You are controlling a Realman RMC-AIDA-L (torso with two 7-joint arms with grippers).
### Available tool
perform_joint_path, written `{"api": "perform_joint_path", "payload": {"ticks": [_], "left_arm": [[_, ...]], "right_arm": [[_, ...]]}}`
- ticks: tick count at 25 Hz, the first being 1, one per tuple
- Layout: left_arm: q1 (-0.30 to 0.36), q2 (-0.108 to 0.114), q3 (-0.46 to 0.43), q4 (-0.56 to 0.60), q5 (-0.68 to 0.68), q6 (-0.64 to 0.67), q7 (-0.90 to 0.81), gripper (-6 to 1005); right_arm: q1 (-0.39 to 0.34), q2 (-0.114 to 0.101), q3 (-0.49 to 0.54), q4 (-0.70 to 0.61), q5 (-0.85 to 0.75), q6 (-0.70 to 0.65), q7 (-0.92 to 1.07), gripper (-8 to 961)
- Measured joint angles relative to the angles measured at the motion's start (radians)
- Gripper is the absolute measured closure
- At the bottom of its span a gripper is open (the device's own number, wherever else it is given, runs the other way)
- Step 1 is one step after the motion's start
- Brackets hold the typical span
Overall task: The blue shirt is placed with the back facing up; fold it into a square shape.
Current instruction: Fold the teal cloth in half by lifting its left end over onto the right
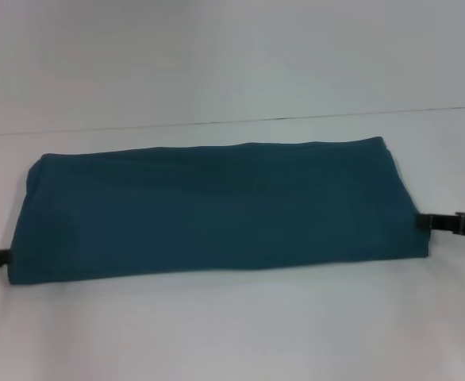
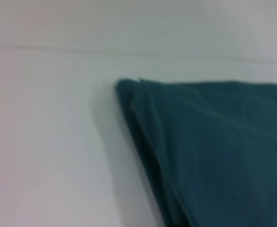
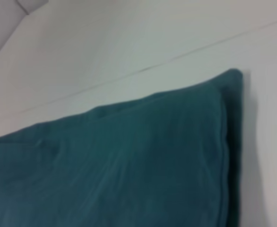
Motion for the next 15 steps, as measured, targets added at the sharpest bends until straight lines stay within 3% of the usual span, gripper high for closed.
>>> {"api": "perform_joint_path", "payload": {"ticks": [8,13,15], "left_arm": [[0.016,-0.004,-0.105,0.082,-0.031,0.017,-0.046,689],[0.034,-0.003,-0.144,0.078,-0.124,0.091,-0.041,497],[0.045,-0.003,-0.145,0.075,-0.161,0.126,-0.040,414]], "right_arm": [[-0.008,0.010,0.065,-0.082,0.024,-0.060,-0.034,366],[0.002,0.016,0.060,-0.093,0.089,-0.080,-0.105,157],[0.014,0.017,0.058,-0.092,0.091,-0.070,-0.114,122]]}}
